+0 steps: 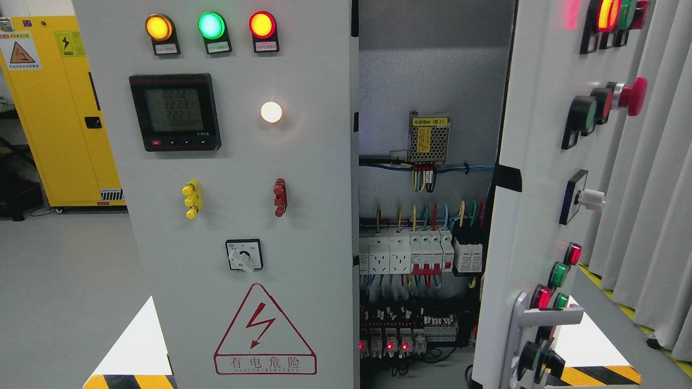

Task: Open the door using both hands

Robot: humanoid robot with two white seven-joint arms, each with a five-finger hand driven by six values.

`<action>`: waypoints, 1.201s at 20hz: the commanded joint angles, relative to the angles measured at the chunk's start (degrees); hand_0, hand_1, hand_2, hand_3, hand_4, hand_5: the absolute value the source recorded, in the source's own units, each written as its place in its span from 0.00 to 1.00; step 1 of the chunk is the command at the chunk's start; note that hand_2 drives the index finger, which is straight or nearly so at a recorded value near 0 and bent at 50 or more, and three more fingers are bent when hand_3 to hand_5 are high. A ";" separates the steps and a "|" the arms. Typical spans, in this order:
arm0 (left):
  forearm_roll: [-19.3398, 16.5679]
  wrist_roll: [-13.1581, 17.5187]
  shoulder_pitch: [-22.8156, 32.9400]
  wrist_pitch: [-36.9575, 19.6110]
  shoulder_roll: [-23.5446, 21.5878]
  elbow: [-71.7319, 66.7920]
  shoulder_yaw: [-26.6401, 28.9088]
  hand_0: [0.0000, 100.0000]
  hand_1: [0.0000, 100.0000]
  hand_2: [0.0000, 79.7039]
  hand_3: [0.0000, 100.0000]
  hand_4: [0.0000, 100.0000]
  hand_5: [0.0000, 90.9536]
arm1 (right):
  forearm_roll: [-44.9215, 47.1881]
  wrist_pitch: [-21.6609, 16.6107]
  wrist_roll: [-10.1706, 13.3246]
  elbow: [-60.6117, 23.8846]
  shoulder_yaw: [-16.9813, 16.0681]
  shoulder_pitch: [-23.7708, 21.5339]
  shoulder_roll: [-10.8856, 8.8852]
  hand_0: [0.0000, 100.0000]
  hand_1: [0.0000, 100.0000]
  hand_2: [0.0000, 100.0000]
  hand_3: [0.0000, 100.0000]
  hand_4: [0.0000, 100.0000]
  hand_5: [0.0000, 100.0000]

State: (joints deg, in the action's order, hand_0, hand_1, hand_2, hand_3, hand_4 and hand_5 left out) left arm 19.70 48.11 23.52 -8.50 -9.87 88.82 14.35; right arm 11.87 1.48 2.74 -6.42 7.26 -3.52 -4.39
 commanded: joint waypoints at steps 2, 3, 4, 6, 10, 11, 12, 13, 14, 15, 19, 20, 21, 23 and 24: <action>6.91 1.64 -3.29 3.39 -6.91 23.68 4.37 0.10 0.08 0.17 0.31 0.21 0.00 | 0.00 0.01 -0.01 0.00 0.03 0.00 -0.01 0.21 0.06 0.00 0.00 0.00 0.00; 8.93 1.64 -4.52 4.62 -9.27 23.77 4.46 0.09 0.09 0.17 0.31 0.21 0.00 | 0.00 0.01 -0.01 0.00 0.03 0.00 -0.01 0.21 0.06 0.00 0.00 0.00 0.00; 10.69 1.64 -5.58 5.41 -11.82 23.77 4.37 0.09 0.09 0.17 0.31 0.22 0.00 | 0.00 0.01 -0.01 0.00 -0.06 0.00 -0.01 0.21 0.06 0.00 0.00 0.00 0.00; 14.47 1.64 -6.99 6.12 -16.48 23.77 4.02 0.08 0.09 0.17 0.31 0.21 0.00 | 0.00 0.01 -0.01 0.00 -0.06 0.00 -0.01 0.21 0.06 0.00 0.00 0.00 0.00; 18.53 1.64 -11.29 7.52 -20.98 24.12 3.06 0.05 0.08 0.13 0.29 0.19 0.00 | 0.00 0.01 -0.01 0.00 0.03 0.00 -0.01 0.21 0.06 0.00 0.00 0.00 0.00; 19.23 1.64 -12.87 9.53 -21.16 24.82 2.71 0.05 0.08 0.13 0.29 0.19 0.00 | 0.00 0.01 -0.01 0.00 -0.06 0.00 -0.01 0.21 0.06 0.00 0.00 0.00 0.00; 20.19 1.64 -14.19 11.64 -21.16 25.26 2.62 0.05 0.09 0.13 0.29 0.19 0.00 | 0.00 0.01 -0.01 0.00 -0.06 0.00 -0.01 0.21 0.06 0.00 0.00 0.00 0.00; 21.51 1.64 -15.77 13.75 -21.25 25.61 2.61 0.04 0.09 0.13 0.29 0.19 0.00 | 0.00 0.01 -0.01 0.00 -0.06 0.00 -0.01 0.21 0.06 0.00 0.00 0.00 0.00; 22.91 1.64 -17.52 16.03 -21.42 25.70 2.53 0.04 0.09 0.13 0.29 0.19 0.00 | 0.00 0.01 -0.01 0.00 -0.06 0.00 -0.01 0.21 0.06 0.00 0.00 0.00 0.00; 24.32 1.64 -19.89 18.58 -22.29 25.71 2.18 0.04 0.09 0.13 0.29 0.19 0.00 | 0.00 0.01 -0.01 0.00 0.03 0.00 -0.01 0.21 0.06 0.00 0.00 0.00 0.00; 28.81 1.46 -27.45 23.08 -27.22 25.53 -0.80 0.04 0.09 0.13 0.29 0.18 0.00 | 0.00 0.01 -0.01 0.00 -0.06 0.00 -0.01 0.21 0.06 0.00 0.00 0.00 0.00; 28.81 1.46 -29.47 23.96 -27.31 25.44 -2.12 0.04 0.09 0.13 0.29 0.18 0.00 | 0.00 0.01 -0.01 0.00 0.03 0.00 -0.01 0.21 0.06 0.00 0.00 0.00 0.00; 28.73 1.46 -31.50 25.27 -27.22 25.44 -3.35 0.04 0.09 0.12 0.29 0.17 0.00 | 0.00 0.01 -0.01 0.00 -0.06 0.00 -0.01 0.21 0.06 0.00 0.00 0.00 0.00; 28.81 1.37 -35.45 28.17 -26.61 25.44 -5.29 0.04 0.09 0.12 0.29 0.16 0.00 | 0.00 0.01 -0.01 0.00 -0.06 0.00 -0.01 0.21 0.06 0.00 0.00 0.00 0.00; 28.81 1.37 -37.30 29.40 -26.00 25.53 -6.17 0.04 0.09 0.12 0.28 0.16 0.00 | 0.00 0.01 -0.01 0.00 0.03 0.00 -0.01 0.21 0.06 0.00 0.00 0.00 0.00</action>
State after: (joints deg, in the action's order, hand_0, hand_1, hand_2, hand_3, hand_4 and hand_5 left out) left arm 46.09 49.64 -3.65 17.67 -30.53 111.11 14.07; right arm 11.87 1.51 2.73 -6.41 7.24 -3.52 -4.39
